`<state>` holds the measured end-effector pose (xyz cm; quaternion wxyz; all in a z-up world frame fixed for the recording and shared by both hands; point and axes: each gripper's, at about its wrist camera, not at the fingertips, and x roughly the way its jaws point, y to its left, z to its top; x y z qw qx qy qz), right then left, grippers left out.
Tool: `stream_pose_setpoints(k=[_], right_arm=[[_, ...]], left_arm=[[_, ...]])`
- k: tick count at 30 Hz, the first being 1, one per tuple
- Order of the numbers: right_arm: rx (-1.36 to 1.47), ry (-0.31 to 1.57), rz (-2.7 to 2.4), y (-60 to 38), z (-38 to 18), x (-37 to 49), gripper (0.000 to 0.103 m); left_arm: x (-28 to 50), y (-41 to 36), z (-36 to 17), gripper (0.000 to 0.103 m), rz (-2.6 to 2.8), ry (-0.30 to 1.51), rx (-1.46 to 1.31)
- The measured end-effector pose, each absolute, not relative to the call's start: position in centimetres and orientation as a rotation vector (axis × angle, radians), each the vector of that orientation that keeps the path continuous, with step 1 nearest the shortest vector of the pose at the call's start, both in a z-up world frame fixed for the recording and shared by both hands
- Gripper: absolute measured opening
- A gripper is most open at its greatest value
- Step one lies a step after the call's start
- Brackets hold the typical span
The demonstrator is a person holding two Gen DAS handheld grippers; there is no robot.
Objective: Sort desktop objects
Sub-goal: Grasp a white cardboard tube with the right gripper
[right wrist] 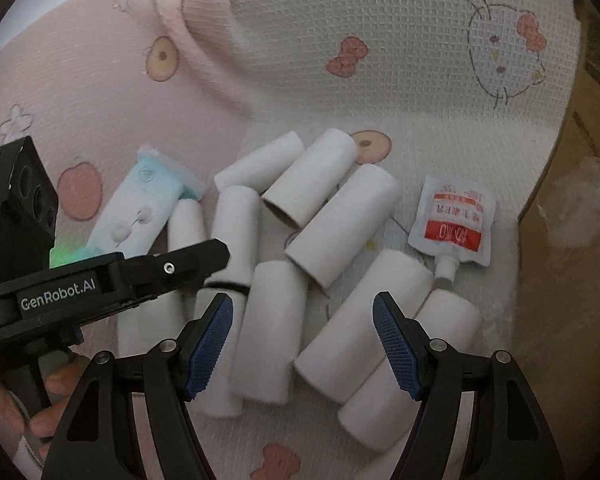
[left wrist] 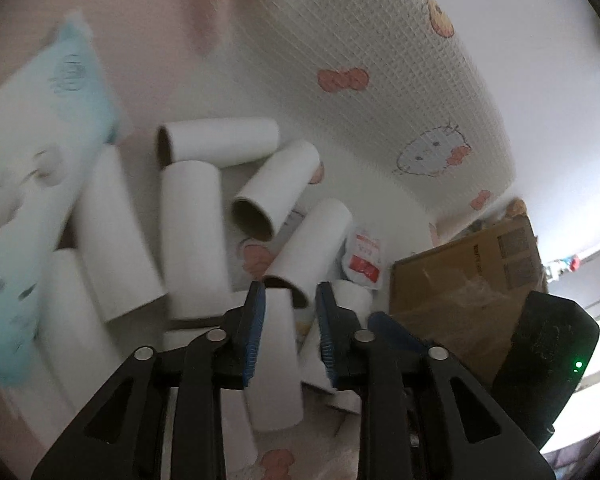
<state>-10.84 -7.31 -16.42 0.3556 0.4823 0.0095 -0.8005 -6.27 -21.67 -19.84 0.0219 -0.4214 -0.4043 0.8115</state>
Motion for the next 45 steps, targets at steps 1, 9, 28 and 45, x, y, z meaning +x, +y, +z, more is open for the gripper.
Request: stream_pose_setpoints(k=[1,9,28,45], right_arm=[[1.249,0.028,-2.074,-7.6,-16.5,-11.2,0.07],[1.256,0.059,-2.083,-9.5,-17.0,-13.4,0.07],[1.376,0.003,-2.02,-11.0,-19.6,-16.6,0.067],[1.275,0.137,-2.008,-11.1,-17.5,-14.7,0.052]], left_arm=[[-6.8,-21.7,-20.0,0.037,2.487,-1.261,-1.3],[-11.4,-22.6,-21.4,0.047,2.332,-1.284,-1.352],[-17.6,-21.1,-22.6,0.047,2.236,-1.019,-1.555],[-13.1,-23.3,-20.7,0.034,2.284,-1.219,-1.461]])
